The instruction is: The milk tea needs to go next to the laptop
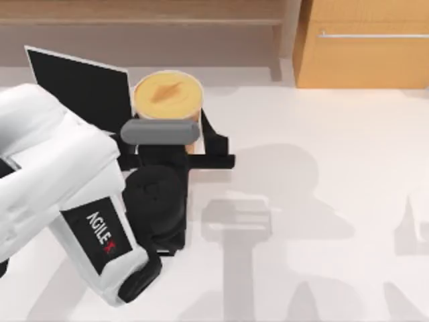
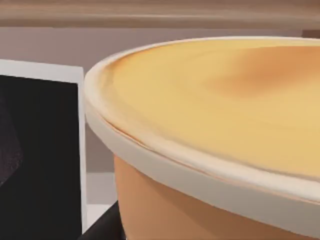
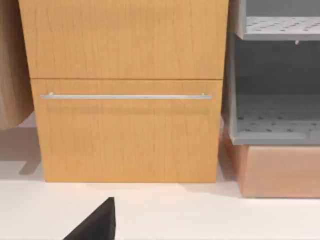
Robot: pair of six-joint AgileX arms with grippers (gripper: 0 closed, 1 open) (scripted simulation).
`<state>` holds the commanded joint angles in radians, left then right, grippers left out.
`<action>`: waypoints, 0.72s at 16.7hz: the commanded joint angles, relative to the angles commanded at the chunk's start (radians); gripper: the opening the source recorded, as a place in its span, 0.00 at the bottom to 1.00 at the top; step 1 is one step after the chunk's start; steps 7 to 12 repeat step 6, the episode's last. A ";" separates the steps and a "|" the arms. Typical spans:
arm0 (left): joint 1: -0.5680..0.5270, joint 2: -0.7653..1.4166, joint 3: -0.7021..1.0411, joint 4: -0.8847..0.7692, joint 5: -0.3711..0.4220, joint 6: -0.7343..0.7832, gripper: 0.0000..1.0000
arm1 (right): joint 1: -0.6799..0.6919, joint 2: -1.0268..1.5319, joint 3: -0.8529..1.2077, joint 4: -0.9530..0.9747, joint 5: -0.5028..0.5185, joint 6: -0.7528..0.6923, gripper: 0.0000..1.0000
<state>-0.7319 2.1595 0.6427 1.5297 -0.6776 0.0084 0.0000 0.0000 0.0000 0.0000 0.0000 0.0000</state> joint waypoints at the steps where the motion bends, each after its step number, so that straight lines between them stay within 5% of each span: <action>1: 0.000 0.000 0.000 0.000 0.000 0.000 1.00 | 0.000 0.000 0.000 0.000 0.000 0.000 1.00; 12: 0.000 0.000 0.000 0.000 0.000 0.000 1.00 | 0.000 0.000 0.000 0.000 0.000 0.000 1.00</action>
